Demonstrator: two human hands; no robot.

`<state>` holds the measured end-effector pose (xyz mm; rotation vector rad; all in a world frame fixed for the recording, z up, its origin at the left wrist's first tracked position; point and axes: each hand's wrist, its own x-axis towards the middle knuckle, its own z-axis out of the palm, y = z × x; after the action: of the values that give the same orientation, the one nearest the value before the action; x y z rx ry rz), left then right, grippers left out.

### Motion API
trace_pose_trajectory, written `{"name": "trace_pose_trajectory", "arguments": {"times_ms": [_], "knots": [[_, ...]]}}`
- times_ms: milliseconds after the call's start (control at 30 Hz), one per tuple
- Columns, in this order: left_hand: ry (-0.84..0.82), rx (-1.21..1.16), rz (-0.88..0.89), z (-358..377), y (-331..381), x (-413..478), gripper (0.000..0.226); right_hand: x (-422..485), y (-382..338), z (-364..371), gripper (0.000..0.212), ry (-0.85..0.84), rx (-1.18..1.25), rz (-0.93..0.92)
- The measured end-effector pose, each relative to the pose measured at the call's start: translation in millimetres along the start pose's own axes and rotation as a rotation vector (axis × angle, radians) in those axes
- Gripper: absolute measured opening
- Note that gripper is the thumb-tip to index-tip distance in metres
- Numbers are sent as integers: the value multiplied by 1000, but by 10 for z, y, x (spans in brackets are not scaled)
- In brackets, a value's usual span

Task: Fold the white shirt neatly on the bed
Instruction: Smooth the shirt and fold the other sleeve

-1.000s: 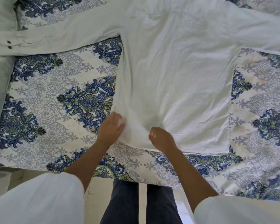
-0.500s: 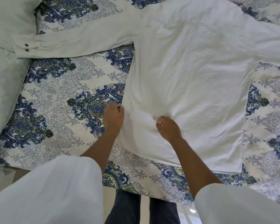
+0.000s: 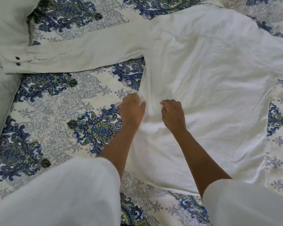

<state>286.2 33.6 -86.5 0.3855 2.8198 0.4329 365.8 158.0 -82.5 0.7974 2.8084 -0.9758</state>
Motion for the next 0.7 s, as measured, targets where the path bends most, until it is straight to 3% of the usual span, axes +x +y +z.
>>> {"name": "trace_pose_trajectory", "arguments": {"times_ms": [67, 233, 400, 700], "knots": [[-62, 15, 57, -60, -57, 204, 21, 107, -64, 51, 29, -11, 14, 47], [-50, -137, -145, -172, -250, 256, 23, 239, -179, 73, 29, -36, 125, 306], [51, -20, 242, -190, -47, 632, 24, 399, -240, 121, 22, -70, 171, 356], [-41, 52, 188, -80, 123, 979, 23, 546, -182, 155, 15, -84, 232, 427]]}}
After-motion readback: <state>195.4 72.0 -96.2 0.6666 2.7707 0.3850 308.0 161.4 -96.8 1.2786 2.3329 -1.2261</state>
